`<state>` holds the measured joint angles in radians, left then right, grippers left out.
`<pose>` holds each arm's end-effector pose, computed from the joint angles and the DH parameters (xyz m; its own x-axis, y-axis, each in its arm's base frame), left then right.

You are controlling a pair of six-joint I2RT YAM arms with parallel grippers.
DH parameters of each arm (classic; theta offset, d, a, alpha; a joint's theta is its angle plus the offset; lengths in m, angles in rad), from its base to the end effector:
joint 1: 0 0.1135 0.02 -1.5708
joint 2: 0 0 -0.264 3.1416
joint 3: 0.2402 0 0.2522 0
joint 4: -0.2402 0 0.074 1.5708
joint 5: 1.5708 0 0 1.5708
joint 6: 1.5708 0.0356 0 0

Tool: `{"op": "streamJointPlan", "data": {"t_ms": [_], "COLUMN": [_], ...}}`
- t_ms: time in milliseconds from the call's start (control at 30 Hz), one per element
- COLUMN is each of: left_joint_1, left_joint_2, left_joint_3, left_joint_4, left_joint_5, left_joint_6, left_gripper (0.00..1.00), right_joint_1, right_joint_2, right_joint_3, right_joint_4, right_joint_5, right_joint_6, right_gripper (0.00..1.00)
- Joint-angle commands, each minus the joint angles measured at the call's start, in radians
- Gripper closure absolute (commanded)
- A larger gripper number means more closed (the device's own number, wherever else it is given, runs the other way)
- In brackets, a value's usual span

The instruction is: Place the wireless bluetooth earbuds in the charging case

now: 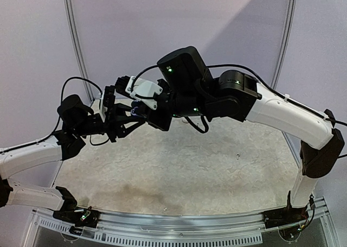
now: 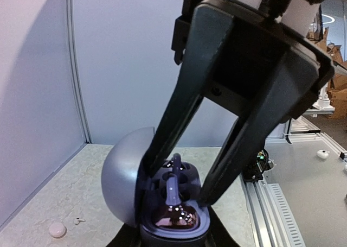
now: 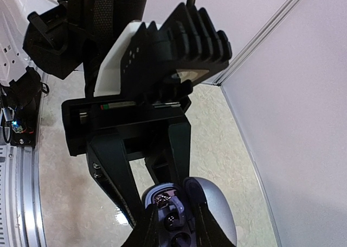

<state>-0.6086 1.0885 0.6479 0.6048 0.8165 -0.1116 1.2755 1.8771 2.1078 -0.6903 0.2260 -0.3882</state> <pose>0.1835 -0.1595 0.3133 0.0240 -0.1097 -0.9937 0.9902 0.1394 0.0085 0.1304 0.4012 0.4314 0.2113 -0.5729 -0.7919 -0.8578 0.2797 -0.4312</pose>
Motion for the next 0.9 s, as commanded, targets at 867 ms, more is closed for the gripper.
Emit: {"op": "streamJointPlan", "data": {"t_ms": [867], "left_joint_1": [-0.011], "left_joint_2": [-0.027], "left_joint_3": [0.043], "left_joint_4": [-0.186], "left_joint_5": [-0.009], "left_joint_6": [0.836], "left_gripper": [1.0], "right_joint_1": [-0.06], "right_joint_2": [0.116], "right_joint_3": [0.136], "right_joint_4": [-0.106], "right_joint_5": [-0.033], "right_joint_6": [0.432], "right_gripper": [0.7]}}
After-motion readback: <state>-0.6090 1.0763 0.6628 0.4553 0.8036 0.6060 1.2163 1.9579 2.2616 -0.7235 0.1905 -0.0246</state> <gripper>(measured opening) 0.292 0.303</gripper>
